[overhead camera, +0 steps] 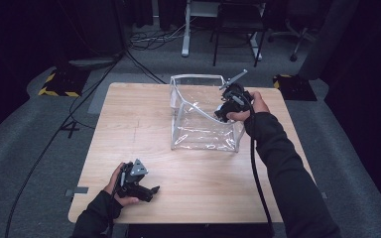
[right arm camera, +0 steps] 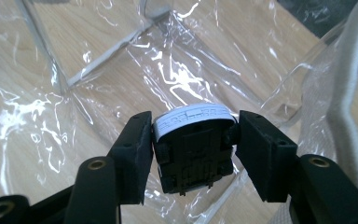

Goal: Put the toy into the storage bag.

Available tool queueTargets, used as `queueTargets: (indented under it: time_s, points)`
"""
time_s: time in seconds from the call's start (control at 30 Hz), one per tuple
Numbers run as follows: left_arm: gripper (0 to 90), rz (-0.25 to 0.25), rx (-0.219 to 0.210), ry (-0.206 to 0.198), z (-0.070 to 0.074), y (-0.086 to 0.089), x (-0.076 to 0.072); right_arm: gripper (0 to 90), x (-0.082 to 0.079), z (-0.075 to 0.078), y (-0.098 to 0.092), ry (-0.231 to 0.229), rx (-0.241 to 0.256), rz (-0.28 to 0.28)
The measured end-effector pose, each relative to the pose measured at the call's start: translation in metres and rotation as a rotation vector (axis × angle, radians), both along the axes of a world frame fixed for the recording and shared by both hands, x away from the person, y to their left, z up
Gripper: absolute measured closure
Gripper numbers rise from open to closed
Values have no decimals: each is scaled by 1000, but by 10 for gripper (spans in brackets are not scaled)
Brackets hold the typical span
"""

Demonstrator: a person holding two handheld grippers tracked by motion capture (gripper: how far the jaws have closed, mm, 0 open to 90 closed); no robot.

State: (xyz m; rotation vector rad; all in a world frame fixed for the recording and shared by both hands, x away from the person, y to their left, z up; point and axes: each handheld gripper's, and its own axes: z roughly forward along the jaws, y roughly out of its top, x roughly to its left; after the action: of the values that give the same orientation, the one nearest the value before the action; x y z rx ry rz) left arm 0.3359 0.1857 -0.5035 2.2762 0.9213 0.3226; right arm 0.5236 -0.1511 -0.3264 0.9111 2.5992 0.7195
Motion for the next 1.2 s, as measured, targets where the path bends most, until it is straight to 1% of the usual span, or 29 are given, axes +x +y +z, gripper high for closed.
queueTargets:
  time_s: [0.03,0.1,0.17,0.2,0.23,0.3,0.4,0.43,0.5,0.67,0.73,0.83,0.97,1.0,1.1,1.13,1.2]
  points:
    - [6,-1,-2,2,0,0,0,466,1,0,-1,6,-6,5]
    - [7,-1,-3,4,0,0,0,466,0,0,-1,35,-14,6]
    - [6,-1,-4,4,0,0,0,466,0,1,1,52,-37,10]
    - [6,-1,-4,4,0,0,0,466,0,1,1,54,-48,17]
    - [6,-1,-4,4,0,0,0,466,-1,1,1,61,-47,23]
    - [6,-1,-4,4,0,0,0,466,-1,3,2,69,-64,21]
    - [6,-1,-4,4,0,0,0,465,-3,5,3,81,-72,15]
    - [6,-1,-4,4,0,0,0,465,-3,6,3,75,-82,21]
    - [6,-1,-4,4,0,0,0,465,-4,7,2,82,-98,34]
    - [6,0,-4,7,0,0,0,465,-5,7,0,89,-97,26]
    - [6,-1,-4,4,0,0,0,464,-5,7,0,87,-94,30]
    - [6,-1,-4,4,0,0,0,464,-6,7,0,97,-103,34]
    - [6,0,-4,4,0,0,0,469,-7,7,0,84,-104,39]
    - [6,-1,-4,4,0,0,0,469,-8,7,0,88,-96,29]
    - [6,0,-4,4,0,0,0,474,-8,8,-1,83,-91,34]
    - [7,0,-4,4,0,0,0,475,-9,9,-1,83,-97,32]
    - [7,0,-4,4,0,0,0,478,-9,8,-2,83,-91,29]
